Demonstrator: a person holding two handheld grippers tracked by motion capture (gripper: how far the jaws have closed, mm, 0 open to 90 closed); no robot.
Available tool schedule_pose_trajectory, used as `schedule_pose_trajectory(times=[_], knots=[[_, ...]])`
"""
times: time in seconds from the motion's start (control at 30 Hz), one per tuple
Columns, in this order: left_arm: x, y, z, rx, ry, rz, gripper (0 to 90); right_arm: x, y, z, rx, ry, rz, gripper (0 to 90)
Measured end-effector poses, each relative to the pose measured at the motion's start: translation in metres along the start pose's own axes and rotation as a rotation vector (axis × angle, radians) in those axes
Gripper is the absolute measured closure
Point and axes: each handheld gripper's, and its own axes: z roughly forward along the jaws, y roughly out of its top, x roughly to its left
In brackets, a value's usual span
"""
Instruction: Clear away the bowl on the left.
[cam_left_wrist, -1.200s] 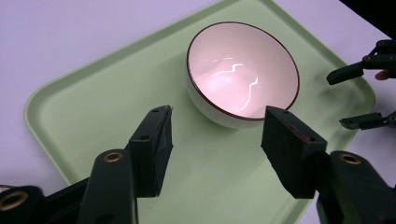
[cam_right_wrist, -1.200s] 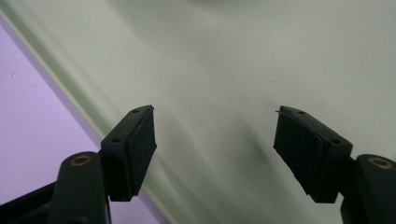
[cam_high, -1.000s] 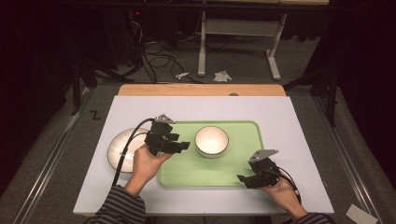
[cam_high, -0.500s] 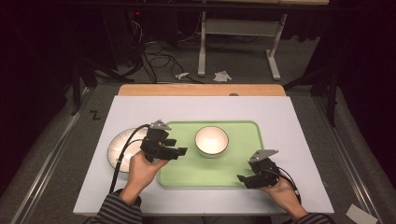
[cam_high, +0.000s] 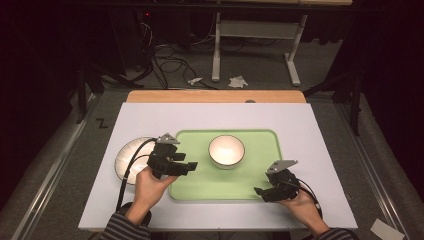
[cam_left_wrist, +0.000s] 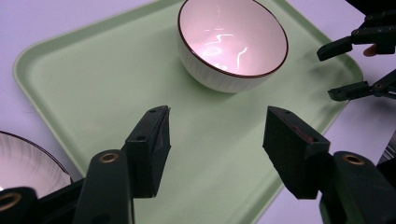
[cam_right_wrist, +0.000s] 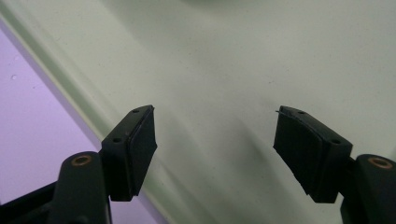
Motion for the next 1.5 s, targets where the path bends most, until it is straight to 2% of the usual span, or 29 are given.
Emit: schedule_pose_trajectory(times=[0.4,0.9,1.1,1.5], knots=[[0.004,-0.011,0.005,0.029,0.009,-0.003,41.4,-0.001,-0.001,-0.002,-0.004,-0.003,0.0,30.9],[0.008,-0.024,0.013,0.068,0.037,0.025,41.4,-0.001,-0.002,-0.003,-0.015,-0.013,0.0,30.9],[0.009,-0.027,0.015,0.053,0.051,0.032,41.4,-0.002,-0.002,-0.003,-0.016,-0.009,0.007,30.8],[0.014,-0.031,0.018,0.06,0.085,0.048,41.1,-0.004,-0.002,-0.004,-0.017,-0.013,0.01,30.8]])
